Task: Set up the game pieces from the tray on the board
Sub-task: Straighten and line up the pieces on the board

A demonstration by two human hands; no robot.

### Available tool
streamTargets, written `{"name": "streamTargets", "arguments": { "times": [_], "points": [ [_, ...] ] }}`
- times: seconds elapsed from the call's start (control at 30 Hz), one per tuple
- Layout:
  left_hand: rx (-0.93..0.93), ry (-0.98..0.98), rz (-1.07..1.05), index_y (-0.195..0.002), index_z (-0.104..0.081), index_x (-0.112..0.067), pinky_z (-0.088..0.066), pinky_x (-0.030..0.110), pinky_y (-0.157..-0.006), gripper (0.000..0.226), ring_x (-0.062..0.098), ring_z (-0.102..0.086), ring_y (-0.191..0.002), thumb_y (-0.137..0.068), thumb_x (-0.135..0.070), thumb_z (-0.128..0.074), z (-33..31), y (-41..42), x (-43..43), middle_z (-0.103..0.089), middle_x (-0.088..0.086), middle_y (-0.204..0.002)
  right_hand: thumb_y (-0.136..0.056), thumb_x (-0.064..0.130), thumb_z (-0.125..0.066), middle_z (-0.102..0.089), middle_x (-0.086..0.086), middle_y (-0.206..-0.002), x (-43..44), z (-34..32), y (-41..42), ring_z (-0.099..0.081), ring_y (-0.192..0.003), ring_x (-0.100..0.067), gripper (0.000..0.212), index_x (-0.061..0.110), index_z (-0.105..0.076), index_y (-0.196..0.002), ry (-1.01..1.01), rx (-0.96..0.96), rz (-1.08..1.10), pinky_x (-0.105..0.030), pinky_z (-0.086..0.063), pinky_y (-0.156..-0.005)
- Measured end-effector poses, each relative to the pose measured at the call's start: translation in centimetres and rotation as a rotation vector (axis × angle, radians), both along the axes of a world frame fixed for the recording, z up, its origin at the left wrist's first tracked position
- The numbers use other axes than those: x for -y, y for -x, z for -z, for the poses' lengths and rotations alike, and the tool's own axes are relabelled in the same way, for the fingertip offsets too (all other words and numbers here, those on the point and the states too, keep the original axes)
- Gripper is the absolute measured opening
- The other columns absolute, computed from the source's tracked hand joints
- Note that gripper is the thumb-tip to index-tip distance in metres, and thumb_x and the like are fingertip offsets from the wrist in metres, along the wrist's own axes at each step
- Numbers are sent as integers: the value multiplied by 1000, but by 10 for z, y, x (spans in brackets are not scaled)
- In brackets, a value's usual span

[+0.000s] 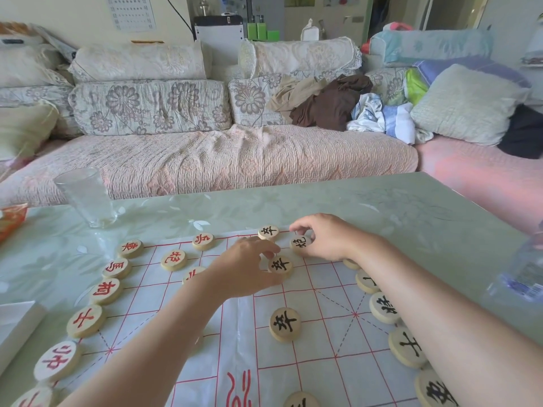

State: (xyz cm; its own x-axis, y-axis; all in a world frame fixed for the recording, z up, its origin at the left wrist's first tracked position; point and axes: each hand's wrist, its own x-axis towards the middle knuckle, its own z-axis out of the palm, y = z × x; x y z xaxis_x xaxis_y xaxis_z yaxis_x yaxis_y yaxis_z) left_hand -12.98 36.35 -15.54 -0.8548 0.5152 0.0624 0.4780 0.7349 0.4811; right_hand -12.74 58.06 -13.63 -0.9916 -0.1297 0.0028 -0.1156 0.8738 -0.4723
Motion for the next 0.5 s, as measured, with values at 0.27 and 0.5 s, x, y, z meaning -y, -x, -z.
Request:
{"name": "streamTargets", "arguments": {
  "times": [0.27,0.5],
  "points": [
    [8,-44,-38,-115,-62,-38,-47,25,-83,51,5,-52,-91,-68,-48,-79,1,-3,1,-55,-26,-95,-84,45,-70,-60,17,-126,3,1,0,-53,-95,-3,54,38,-55,-135,-20,14,12,-18,-35,-78],
    [25,-64,-44,-107,-65,-36,-41,13,-72,41,5,-55,-87,-70,-47,-79,-3,-6,6,-59,-22,-95,-80,31,-69,-55,14,-113,20,-15,-10,-52,-105,-6,44,42,-62,-122,-125,-71,-102,-19,-37,-77]
  ]
}}
